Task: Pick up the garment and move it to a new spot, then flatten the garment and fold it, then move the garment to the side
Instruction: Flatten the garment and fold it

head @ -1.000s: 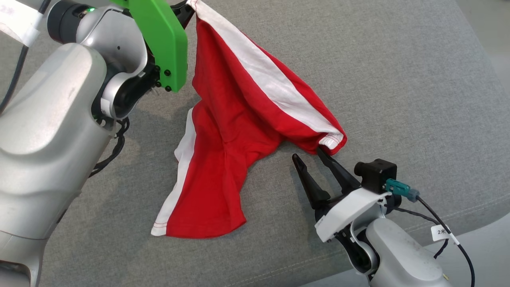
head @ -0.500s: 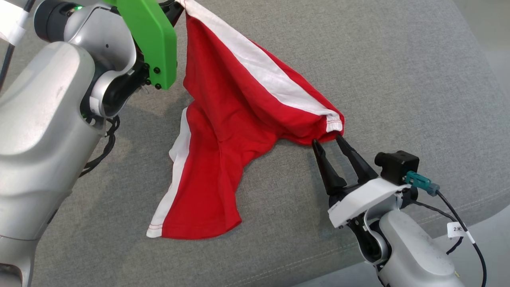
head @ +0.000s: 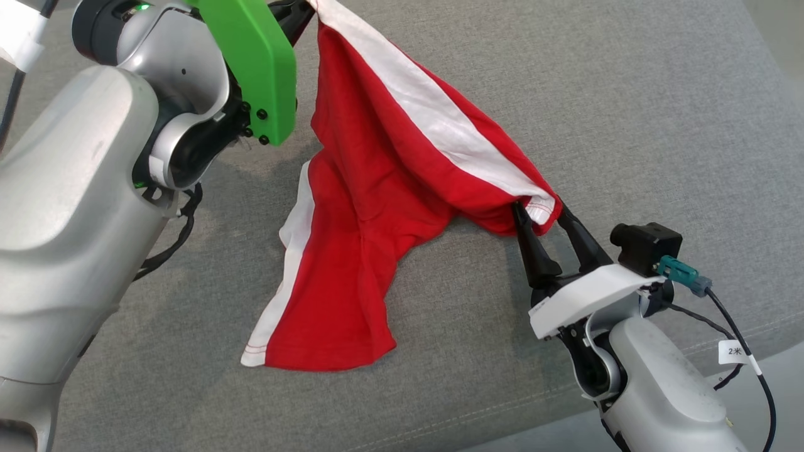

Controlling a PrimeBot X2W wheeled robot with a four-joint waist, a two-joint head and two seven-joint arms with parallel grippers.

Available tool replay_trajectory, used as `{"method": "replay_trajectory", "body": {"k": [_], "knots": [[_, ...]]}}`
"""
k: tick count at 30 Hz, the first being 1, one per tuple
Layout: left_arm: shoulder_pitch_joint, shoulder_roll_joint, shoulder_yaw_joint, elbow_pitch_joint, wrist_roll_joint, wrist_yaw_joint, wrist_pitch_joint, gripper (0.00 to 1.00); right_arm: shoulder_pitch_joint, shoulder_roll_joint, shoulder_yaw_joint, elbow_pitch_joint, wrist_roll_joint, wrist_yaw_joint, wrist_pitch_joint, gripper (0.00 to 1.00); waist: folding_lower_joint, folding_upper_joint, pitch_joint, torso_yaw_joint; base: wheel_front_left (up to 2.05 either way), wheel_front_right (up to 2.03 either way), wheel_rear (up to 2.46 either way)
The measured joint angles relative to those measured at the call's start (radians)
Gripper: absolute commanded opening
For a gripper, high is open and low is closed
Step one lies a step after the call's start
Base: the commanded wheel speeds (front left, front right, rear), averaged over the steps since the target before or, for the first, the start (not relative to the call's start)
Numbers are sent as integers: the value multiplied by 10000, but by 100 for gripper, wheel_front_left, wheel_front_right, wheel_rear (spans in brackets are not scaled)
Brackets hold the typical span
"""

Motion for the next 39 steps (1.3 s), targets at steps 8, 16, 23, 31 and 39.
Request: {"method": "replay_trajectory", "body": {"k": [8, 16, 23, 31, 39], "knots": [[17, 349, 171, -73, 4, 79, 0, 0, 1, 10, 314, -33, -12, 75, 0, 100, 0, 0, 112, -81, 0, 0, 0], [75, 376, 207, -88, 8, 107, -23, 0, 54, 6, 324, -46, -4, 69, 0, 100, 0, 0, 119, -262, 0, 0, 0], [108, 376, 209, -161, 17, 125, -33, 0, 57, 8, 240, -198, 6, -33, 0, 97, 0, 0, 91, -312, 0, 0, 0], [223, 410, 228, -265, 33, 157, -33, 0, 230, 10, 174, -142, 125, -198, 0, 19, 0, 0, 61, -360, 0, 0, 0], [230, 504, 278, -328, 119, 159, -127, 0, 244, 12, 155, -46, 134, -188, 0, 0, 0, 0, 12, -398, 0, 0, 0]]}}
